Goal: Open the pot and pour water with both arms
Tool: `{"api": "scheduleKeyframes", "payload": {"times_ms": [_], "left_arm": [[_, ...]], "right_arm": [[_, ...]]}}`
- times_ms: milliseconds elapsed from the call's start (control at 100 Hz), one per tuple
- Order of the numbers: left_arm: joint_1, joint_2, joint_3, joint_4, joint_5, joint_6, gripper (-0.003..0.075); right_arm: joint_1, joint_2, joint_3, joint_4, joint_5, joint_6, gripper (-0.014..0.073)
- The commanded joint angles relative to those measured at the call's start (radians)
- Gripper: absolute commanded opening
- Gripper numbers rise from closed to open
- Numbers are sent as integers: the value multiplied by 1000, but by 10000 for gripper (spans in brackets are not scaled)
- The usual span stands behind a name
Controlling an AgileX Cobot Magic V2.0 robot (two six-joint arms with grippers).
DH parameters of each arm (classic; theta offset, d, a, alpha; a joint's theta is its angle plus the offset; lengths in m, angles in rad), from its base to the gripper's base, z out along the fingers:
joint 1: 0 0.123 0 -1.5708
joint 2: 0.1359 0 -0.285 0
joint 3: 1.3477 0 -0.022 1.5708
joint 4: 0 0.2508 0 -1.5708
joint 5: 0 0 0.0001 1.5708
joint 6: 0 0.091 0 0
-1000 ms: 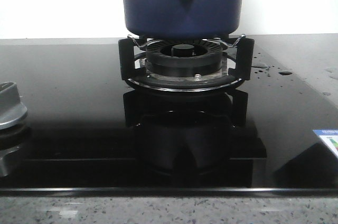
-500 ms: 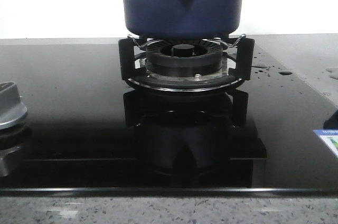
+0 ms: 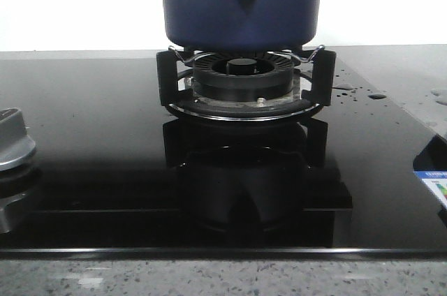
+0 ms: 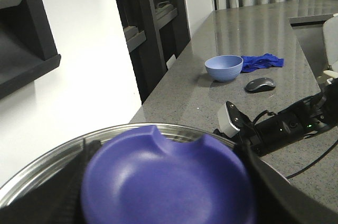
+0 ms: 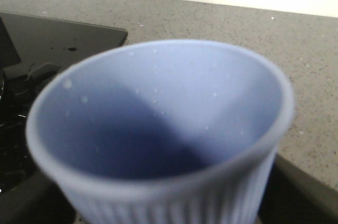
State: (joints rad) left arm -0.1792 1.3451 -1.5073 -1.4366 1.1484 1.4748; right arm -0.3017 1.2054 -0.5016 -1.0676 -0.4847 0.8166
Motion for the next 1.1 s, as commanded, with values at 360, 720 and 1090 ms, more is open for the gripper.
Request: {"api": "scheduleKeyframes", "payload": {"times_ms": [360, 720, 1090], "left_arm": [[-66, 29, -31, -85, -67, -9, 211], [-189, 213, -31, -117, -182, 51, 211], [-201, 373, -31, -229, -204, 154, 211]], "right_arm": [[-8, -221, -23, 21, -52, -1, 656], [-1, -419, -32, 29, -46, 80, 594], [65, -544, -32, 29, -46, 87, -64]]}}
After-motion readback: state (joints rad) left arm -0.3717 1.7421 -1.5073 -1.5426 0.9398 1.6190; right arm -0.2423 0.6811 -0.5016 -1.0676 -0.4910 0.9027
